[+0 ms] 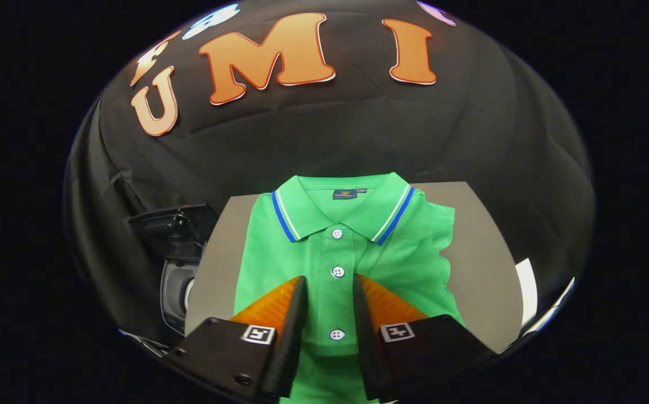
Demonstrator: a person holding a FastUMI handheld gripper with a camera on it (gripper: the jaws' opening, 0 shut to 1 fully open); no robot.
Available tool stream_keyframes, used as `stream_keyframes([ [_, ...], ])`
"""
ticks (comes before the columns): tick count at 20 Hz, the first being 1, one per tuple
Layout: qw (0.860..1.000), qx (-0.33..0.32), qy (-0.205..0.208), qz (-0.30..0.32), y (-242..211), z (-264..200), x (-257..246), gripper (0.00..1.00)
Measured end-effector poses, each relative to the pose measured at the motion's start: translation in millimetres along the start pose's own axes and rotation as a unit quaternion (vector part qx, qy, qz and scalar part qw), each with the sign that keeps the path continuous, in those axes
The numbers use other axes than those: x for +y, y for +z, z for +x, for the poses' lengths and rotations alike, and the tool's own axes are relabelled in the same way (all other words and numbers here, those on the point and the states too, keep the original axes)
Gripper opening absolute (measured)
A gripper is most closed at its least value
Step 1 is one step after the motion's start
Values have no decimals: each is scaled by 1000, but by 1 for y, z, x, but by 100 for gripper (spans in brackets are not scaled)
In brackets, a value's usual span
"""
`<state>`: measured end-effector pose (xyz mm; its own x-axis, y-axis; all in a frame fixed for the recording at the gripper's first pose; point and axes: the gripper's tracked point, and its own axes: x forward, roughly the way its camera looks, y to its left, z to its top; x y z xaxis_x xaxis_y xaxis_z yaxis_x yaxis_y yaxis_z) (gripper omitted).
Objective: Put the clothes into the washing machine and then close the washing machine lid.
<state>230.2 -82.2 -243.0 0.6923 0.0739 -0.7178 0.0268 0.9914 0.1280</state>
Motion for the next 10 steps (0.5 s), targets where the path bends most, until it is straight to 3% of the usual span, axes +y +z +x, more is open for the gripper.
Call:
stream_keyframes([
  [2, 1000, 5, 3, -6, -1, 0, -1, 52],
  [5, 1000, 7, 9, -2, -1, 2, 2, 30],
  [8, 1000, -20, 14, -1, 5, 3, 2, 30],
  [9, 1000, -21, 16, -7, 1, 2, 2, 19],
  [10, 999, -28, 18, -11, 2, 1, 3, 19],
])
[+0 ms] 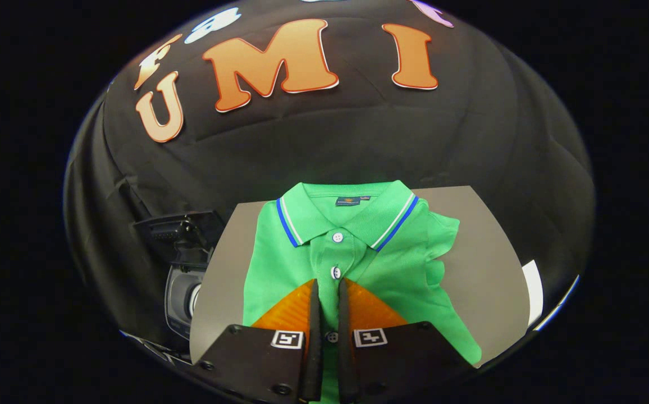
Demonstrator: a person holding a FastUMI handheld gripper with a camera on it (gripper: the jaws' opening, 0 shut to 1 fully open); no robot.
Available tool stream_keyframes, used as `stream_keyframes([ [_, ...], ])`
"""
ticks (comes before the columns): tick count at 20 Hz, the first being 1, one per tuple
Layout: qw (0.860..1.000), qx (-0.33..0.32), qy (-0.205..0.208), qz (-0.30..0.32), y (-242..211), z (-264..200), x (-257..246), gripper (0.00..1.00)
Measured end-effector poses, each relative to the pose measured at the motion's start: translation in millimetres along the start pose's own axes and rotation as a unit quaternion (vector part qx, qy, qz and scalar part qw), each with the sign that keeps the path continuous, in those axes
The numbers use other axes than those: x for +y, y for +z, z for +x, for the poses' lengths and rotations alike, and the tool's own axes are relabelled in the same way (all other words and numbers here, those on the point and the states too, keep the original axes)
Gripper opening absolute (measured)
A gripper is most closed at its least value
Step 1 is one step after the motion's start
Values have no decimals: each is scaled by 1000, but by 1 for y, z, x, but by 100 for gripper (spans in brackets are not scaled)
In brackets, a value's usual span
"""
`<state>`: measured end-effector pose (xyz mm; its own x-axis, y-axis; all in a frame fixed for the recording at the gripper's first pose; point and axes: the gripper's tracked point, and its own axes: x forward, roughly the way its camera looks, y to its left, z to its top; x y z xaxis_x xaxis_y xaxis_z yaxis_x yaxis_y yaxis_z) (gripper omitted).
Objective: Put the clothes into the washing machine and then close the washing machine lid.
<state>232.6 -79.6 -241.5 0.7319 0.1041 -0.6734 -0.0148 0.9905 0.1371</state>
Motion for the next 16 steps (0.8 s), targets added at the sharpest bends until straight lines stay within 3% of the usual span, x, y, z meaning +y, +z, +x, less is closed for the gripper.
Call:
stream_keyframes([
  [3, 1000, -21, 8, -5, 6, -5, 1, 19],
  [4, 999, -33, 12, -5, 10, -6, 2, 12],
  [16, 989, -122, 86, -7, 37, -65, 37, 11],
])
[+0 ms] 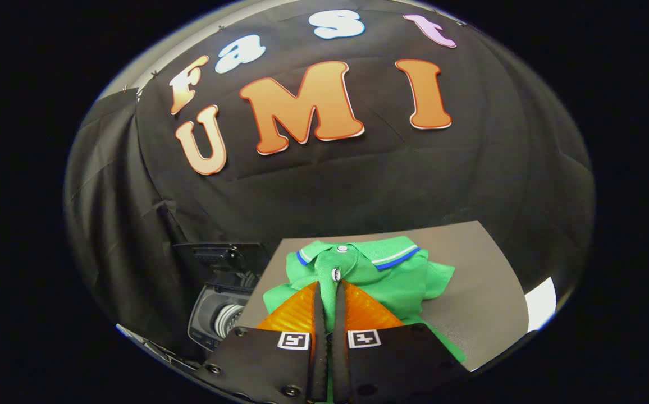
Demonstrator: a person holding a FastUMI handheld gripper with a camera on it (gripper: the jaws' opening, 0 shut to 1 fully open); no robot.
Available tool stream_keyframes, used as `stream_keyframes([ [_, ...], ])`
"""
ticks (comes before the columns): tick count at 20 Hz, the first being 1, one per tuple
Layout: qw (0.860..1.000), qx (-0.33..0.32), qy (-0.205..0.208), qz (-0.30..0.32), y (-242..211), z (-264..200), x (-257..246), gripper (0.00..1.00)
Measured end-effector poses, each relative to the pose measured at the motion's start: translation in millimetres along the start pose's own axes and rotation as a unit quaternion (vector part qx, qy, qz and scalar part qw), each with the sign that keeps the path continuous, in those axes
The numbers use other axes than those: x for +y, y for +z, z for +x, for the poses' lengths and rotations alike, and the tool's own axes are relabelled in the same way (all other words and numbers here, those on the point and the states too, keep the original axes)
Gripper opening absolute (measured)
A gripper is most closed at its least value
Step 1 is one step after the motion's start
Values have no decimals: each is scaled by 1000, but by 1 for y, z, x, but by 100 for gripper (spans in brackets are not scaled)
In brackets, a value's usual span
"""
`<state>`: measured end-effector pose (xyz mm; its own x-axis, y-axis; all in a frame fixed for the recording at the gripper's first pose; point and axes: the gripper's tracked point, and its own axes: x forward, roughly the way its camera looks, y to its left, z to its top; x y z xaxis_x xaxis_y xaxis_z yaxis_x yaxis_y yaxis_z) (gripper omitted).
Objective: Put the clothes into the washing machine and then close the washing machine lid.
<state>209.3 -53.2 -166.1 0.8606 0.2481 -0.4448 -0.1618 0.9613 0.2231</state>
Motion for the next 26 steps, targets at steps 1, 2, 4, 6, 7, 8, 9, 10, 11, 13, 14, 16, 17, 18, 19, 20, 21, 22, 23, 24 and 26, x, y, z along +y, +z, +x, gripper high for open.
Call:
stream_keyframes([
  [1, 1000, -3, 1, 0, 1, -1, 7, 12],
  [2, 1000, -9, -2, 4, 1, -3, 12, 12],
  [4, 1000, -26, -9, 9, 7, -11, 26, 12],
  [6, 999, -41, -20, 10, 16, -17, 44, 11],
  [7, 999, -46, -25, 10, 19, -21, 54, 11],
  [8, 998, -52, -28, 8, 22, -25, 66, 11],
  [9, 998, -60, -30, 7, 27, -28, 78, 11],
  [10, 997, -65, -30, 6, 30, -31, 91, 11],
  [11, 997, -72, -29, 6, 34, -34, 105, 11],
  [13, 997, -76, -23, 2, 37, -37, 133, 11],
  [14, 997, -77, -18, 0, 38, -38, 145, 11],
  [16, 997, -81, -5, 0, 42, -38, 174, 11],
  [17, 997, -82, 2, -2, 43, -37, 189, 12],
  [18, 997, -81, 7, -3, 42, -33, 204, 12],
  [19, 997, -78, 15, -4, 39, -30, 218, 11],
  [20, 997, -76, 22, -4, 35, -26, 232, 11],
  [21, 997, -70, 30, -5, 30, -21, 245, 11],
  [22, 997, -66, 38, -7, 22, -15, 258, 11],
  [23, 997, -61, 46, -7, 16, -8, 270, 11],
  [24, 997, -51, 55, -7, 5, 0, 284, 11],
  [26, 997, -31, 68, -2, -20, 18, 303, 11],
])
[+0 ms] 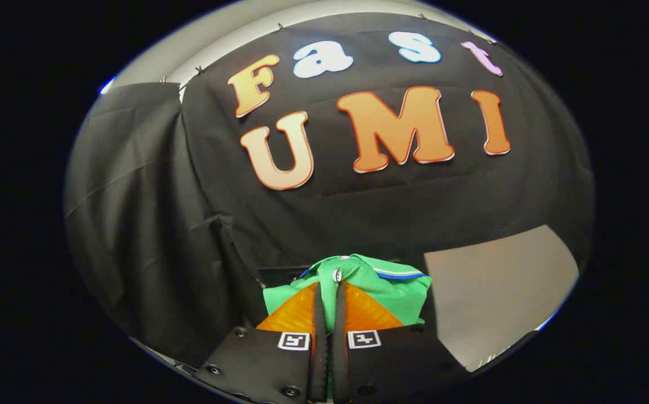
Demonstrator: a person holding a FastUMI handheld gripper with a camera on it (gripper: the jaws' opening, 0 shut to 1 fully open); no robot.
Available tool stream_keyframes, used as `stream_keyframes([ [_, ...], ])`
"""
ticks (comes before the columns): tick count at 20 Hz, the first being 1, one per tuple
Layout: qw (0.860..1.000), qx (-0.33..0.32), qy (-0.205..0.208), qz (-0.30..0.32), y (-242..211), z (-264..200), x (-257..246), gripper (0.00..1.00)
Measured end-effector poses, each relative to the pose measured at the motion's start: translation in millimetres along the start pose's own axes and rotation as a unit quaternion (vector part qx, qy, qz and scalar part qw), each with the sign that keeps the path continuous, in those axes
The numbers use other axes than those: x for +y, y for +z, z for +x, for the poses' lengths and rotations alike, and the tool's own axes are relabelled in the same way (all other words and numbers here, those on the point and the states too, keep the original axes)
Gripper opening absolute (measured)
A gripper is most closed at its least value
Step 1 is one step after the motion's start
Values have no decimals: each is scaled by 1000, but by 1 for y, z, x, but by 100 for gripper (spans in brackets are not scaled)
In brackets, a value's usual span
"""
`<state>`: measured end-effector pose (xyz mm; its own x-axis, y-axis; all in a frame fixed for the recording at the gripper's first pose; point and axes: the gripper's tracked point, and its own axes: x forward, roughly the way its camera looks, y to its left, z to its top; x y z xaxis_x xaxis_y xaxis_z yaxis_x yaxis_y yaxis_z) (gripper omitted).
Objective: Put the clothes into the washing machine and then close the washing machine lid.
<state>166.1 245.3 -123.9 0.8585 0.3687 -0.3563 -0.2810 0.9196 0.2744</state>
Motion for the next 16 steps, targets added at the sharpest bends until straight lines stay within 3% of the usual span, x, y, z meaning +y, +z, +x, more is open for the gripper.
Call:
stream_keyframes([
  [8, 996, 85, 10, 34, -106, 86, 27, 11],
  [16, 985, 157, -19, 67, -187, 162, 11, 11],
])
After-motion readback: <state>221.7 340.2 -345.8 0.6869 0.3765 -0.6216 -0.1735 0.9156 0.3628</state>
